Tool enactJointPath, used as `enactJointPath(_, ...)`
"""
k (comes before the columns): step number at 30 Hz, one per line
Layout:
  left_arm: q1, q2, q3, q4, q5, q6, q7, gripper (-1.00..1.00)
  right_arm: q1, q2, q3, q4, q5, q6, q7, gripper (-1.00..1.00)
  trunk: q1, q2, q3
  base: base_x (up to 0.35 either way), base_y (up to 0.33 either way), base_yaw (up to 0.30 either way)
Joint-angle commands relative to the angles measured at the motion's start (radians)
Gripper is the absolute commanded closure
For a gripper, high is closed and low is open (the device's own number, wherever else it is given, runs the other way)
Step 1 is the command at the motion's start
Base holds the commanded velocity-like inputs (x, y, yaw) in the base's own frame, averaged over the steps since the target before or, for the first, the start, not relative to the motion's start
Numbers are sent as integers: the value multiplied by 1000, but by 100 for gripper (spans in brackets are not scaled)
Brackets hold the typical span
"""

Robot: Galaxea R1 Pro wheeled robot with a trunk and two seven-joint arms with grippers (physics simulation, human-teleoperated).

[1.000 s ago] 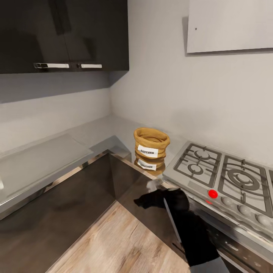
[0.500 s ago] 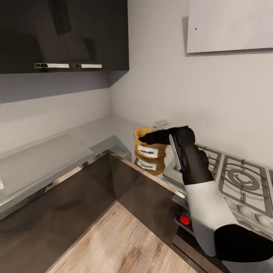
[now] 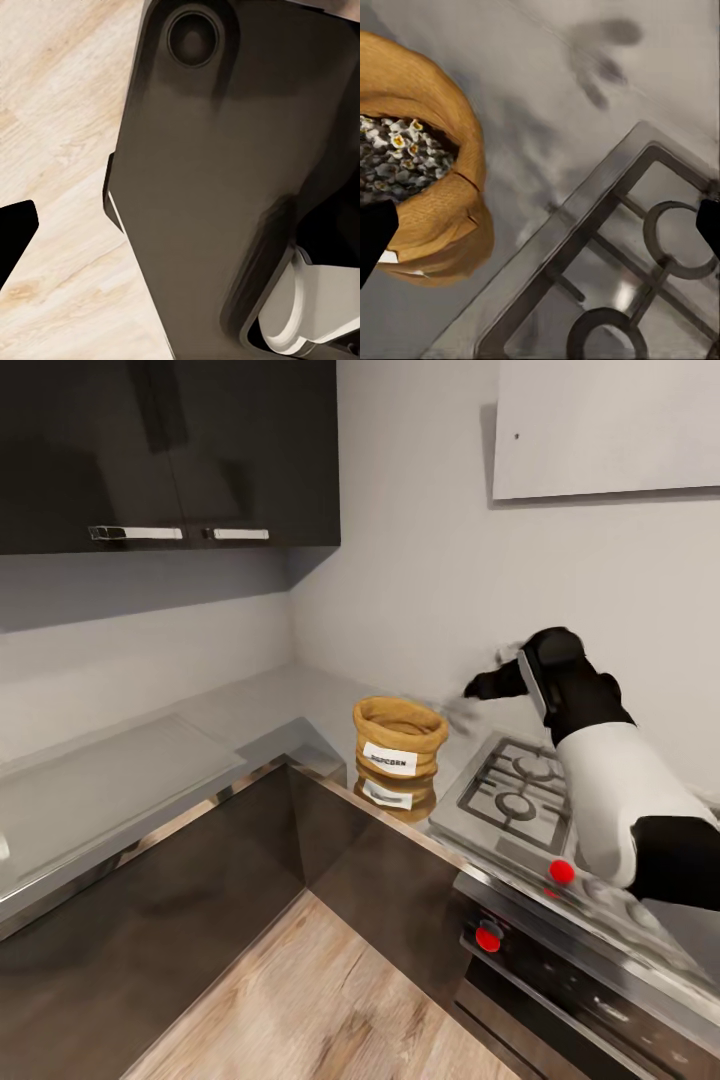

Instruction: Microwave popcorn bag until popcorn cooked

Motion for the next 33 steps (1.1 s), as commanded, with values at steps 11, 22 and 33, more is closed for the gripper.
enactJointPath(11, -1, 0, 7, -1, 11, -2, 1, -100, -2, -45, -57, 11, 0, 4, 17, -100, 0, -1, -1, 0, 0, 0)
enactJointPath(22, -1, 0, 5, -3, 7, 4, 2, -100, -2, -47, -59, 10, 7, 4, 13, -100, 0, -1, -1, 115, -66, 0)
enactJointPath(33, -1, 0, 5, -2, 12, 1, 1, -100, -2, -43, -57, 11, 8, 4, 8, -100, 0, -1, -1, 248, -81, 22)
